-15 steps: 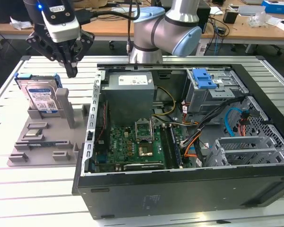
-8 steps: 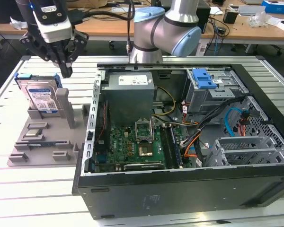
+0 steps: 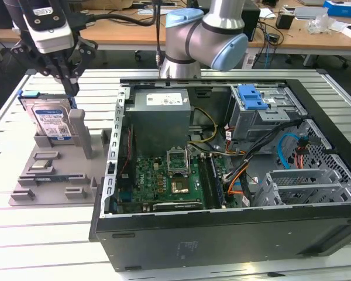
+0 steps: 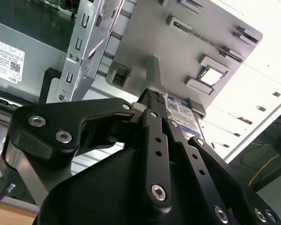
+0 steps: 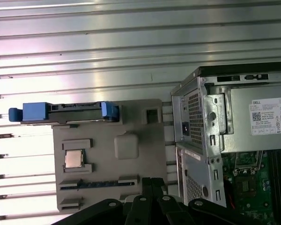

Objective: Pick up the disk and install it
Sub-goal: 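Reach for the disk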

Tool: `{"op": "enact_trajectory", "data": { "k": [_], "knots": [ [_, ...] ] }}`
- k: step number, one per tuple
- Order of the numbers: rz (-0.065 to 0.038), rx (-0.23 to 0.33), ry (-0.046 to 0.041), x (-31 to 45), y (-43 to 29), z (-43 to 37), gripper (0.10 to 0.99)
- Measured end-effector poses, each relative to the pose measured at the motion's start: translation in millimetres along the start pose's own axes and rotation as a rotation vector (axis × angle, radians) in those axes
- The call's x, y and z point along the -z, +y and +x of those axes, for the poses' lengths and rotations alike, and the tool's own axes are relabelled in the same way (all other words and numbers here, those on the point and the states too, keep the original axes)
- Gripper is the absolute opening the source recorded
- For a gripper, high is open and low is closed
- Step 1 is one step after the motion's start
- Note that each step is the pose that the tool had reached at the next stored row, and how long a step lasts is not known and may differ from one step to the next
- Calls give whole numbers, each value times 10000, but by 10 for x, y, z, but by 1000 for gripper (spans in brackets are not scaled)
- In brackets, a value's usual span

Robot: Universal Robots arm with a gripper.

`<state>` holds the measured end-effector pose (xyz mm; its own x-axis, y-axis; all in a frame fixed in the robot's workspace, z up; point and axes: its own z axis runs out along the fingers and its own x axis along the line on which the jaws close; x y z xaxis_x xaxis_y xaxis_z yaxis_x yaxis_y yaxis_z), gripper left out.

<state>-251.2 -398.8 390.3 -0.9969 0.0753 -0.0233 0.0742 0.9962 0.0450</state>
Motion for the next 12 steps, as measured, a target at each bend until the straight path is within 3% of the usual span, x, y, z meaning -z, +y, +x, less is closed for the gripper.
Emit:
{"op": "enact_trajectory", "data": {
  "k": [5,12],
  "knots": [
    [0,0,0,0,-9,121,106],
    [0,0,-1,0,-27,351,106]
  ]
}}
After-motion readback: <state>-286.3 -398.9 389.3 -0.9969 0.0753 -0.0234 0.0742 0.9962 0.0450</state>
